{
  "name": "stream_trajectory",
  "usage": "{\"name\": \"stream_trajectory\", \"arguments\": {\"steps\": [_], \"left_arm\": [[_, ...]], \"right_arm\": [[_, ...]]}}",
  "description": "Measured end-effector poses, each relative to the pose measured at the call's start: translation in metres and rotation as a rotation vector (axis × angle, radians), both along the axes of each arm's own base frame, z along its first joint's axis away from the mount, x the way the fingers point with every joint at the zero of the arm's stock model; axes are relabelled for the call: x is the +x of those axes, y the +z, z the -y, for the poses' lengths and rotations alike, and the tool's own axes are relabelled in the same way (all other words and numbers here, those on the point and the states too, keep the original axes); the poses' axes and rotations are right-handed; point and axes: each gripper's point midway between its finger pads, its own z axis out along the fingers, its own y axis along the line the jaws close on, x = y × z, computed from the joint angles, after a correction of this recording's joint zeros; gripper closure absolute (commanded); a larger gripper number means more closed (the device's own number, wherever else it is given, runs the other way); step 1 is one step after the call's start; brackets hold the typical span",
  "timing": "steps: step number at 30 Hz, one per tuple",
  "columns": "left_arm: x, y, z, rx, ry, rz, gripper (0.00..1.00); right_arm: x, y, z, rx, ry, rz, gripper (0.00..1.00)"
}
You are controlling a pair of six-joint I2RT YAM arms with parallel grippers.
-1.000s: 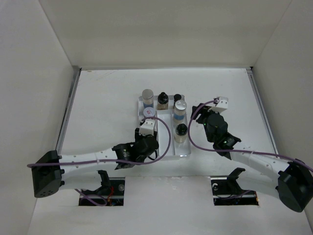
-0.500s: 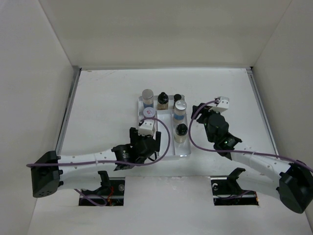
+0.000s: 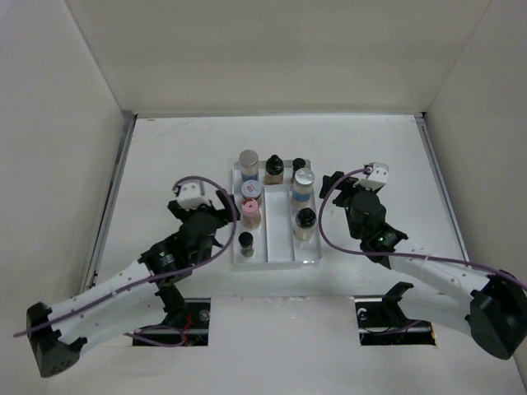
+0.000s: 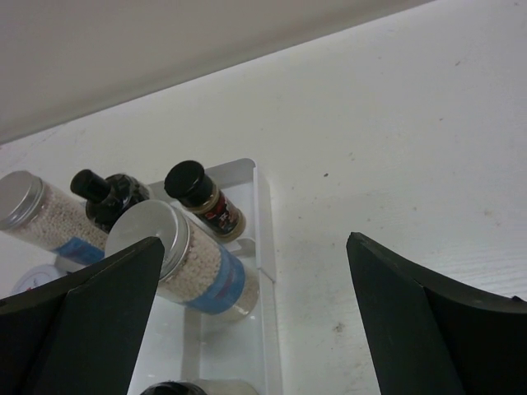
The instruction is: Organize the condiment bottles
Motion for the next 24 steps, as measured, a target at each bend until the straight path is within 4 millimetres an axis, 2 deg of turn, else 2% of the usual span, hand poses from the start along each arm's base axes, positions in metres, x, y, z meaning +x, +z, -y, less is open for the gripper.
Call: {"name": "stream_trajectory", "arguments": {"steps": [3,5,7,9,13,16,20,24], "left_arm": [[0.015,0.030,-0.044,-0.119,0.149,0.089,0.00],[0.023,0.036,-0.073,-0.177,0.244,0.128,0.00],[0.033,0.029,-0.095,-0.203,0.318,0.119,0.00],[0.045,0.012,-0.110,-0.218,0.361,0.064,0.00],[0.060,-0.034,-0.129,-0.251,0.412,-0.100,0.00],[0.054,-0.061,-0.133,-0.265,0.424,-0.213,0.00],[0.044,-0.067,-0.137,-0.282,0.433,-0.253,0.00],[0.038,-0.055,-0.138,-0.297,0.428,-0.215,0.00]], "right_arm": [[0.002,-0.001,0.011,-0.003,-0.047,0.002,0.00],[0.001,-0.003,0.018,-0.006,-0.070,0.001,0.00],[0.000,-0.004,0.024,-0.003,-0.089,0.003,0.00],[-0.001,-0.003,0.028,0.005,-0.104,0.007,0.00],[0.000,0.001,0.033,0.027,-0.125,0.017,0.00],[0.003,-0.005,0.034,0.023,-0.134,0.006,0.00],[0.003,-0.020,0.033,-0.008,-0.137,-0.041,0.00],[0.000,-0.015,0.023,0.007,-0.108,-0.026,0.00]]}}
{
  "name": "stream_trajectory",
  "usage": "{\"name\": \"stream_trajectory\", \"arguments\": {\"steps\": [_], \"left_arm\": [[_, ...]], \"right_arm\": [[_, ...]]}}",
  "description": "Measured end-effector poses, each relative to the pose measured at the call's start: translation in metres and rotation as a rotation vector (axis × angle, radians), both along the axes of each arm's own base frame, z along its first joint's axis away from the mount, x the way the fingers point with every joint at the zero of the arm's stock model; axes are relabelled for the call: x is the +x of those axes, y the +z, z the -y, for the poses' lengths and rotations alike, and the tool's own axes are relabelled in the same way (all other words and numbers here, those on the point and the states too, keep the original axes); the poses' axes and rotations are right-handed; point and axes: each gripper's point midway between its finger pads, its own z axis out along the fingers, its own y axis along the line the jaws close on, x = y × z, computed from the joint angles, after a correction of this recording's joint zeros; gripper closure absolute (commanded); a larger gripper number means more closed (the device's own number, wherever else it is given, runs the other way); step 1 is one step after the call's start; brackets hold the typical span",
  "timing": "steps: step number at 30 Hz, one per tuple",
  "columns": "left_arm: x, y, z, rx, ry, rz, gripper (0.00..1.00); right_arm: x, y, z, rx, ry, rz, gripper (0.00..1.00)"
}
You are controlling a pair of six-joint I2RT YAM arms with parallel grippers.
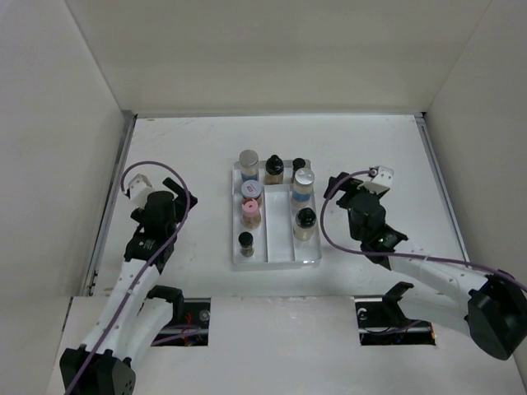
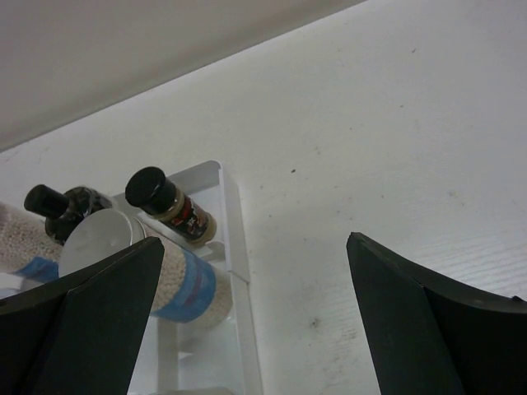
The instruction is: Organize the condiment bottles
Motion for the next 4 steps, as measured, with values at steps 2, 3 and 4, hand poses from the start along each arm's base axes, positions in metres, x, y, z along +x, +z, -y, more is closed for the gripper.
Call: {"name": "stream_trajectory", "arguments": {"steps": [2,3,4], "left_arm": [[-0.0004,0.0027,0.0000,0.004,0.002,0.009,0.00],[-0.0002,0.0025,-0.0005,0.009,0.006,0.007,0.00],[0.0002,0.0010,-0.0009,0.016,0.011,-0.002,0.00]], "right_arm": [[0.0021,0.0012,0.0016,0.005,-0.008,0.007,0.00],[0.0040,0.0006,0.0039,0.007,-0.016,0.008,0.00],[0.0060,-0.0017,0.0056,0.006,-0.025,0.004,0.00]]}}
